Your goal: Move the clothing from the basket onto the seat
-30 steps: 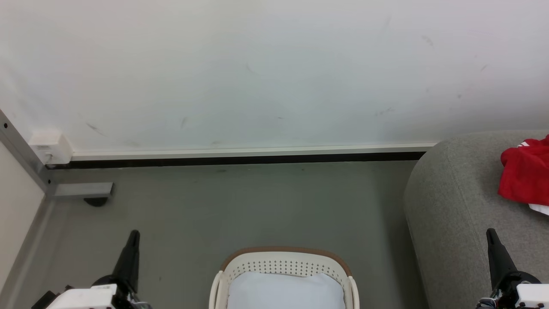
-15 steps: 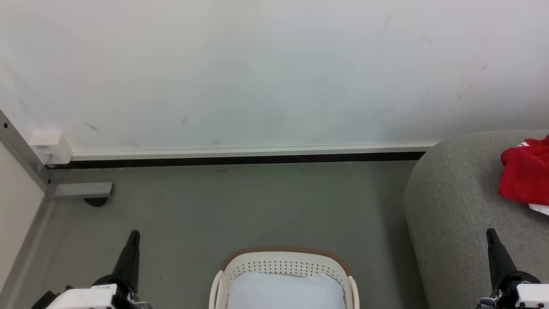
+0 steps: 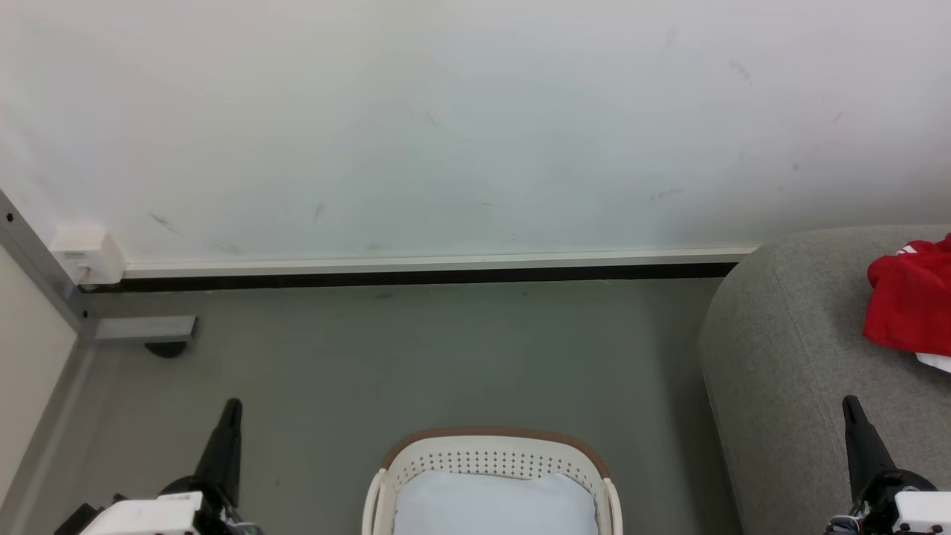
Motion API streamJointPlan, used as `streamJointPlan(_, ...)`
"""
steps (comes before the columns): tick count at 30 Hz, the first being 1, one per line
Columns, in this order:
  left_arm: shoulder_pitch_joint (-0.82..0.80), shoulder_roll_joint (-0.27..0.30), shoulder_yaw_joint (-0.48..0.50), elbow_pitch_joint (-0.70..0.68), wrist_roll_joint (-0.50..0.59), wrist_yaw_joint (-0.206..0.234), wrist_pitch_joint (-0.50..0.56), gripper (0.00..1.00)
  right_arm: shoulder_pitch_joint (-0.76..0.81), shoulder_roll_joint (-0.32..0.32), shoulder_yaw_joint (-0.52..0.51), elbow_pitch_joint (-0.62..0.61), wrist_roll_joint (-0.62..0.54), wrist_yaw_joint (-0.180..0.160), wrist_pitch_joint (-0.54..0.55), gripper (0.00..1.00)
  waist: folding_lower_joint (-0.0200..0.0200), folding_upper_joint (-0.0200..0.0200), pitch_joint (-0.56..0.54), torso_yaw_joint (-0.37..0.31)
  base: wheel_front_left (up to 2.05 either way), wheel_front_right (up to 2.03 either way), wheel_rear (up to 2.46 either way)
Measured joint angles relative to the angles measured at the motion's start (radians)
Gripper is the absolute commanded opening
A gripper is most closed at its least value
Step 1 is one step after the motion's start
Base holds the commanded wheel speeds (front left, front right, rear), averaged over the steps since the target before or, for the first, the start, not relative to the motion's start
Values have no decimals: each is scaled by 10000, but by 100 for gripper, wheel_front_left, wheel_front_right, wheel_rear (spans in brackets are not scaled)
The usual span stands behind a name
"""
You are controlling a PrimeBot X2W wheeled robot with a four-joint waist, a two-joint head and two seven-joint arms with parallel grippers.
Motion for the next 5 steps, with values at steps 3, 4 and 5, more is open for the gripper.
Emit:
streamJointPlan(3, 0, 0, 0, 0, -2, 0, 2, 0, 0, 0, 0, 0, 0, 0, 0, 0, 0, 0, 0, 0, 0, 0, 0)
streamJointPlan(4, 0, 0, 0, 0, -2, 0, 0, 0, 0, 0, 0, 0, 0, 0, 0, 0, 0, 0, 0, 0, 0, 0, 0)
streamJointPlan(5, 0, 0, 0, 0, -2, 0, 0, 0, 0, 0, 0, 0, 0, 0, 0, 0, 0, 0, 0, 0, 0, 0, 0)
